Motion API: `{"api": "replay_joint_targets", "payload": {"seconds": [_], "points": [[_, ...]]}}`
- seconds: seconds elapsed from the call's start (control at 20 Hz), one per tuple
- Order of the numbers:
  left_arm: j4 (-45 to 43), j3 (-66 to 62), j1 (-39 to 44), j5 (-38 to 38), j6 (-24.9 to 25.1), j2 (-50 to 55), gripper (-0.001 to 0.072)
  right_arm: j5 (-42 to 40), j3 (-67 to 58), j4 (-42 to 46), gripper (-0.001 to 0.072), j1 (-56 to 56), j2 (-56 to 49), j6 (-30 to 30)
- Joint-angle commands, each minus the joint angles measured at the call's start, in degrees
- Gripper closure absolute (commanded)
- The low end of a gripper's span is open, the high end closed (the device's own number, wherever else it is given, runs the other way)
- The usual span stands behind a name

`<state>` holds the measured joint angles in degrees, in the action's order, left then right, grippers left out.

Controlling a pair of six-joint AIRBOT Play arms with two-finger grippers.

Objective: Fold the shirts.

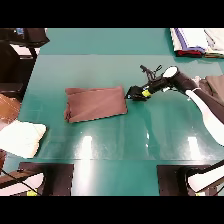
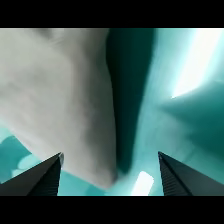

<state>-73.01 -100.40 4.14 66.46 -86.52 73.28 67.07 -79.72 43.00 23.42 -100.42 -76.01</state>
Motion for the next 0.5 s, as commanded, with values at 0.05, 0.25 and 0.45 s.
{"api": "replay_joint_targets", "payload": {"seconds": [0.05, 0.25, 0.45], "points": [[1.1, 0.0, 2.4, -0.3, 0.1, 1.6, 0.0680, -1.4, -4.1, -5.1, 0.0039, 4.5, -6.2, 1.1], [1.2, 0.0, 2.4, -0.2, 0.0, 1.6, 0.0680, -0.9, -9.8, -5.9, 0.0419, 8.9, -11.1, 1.2], [1.7, 0.0, 2.7, -0.2, 0.1, 1.6, 0.0681, -0.9, -14.6, -5.3, 0.0696, 6.9, -10.5, 3.4]]}}
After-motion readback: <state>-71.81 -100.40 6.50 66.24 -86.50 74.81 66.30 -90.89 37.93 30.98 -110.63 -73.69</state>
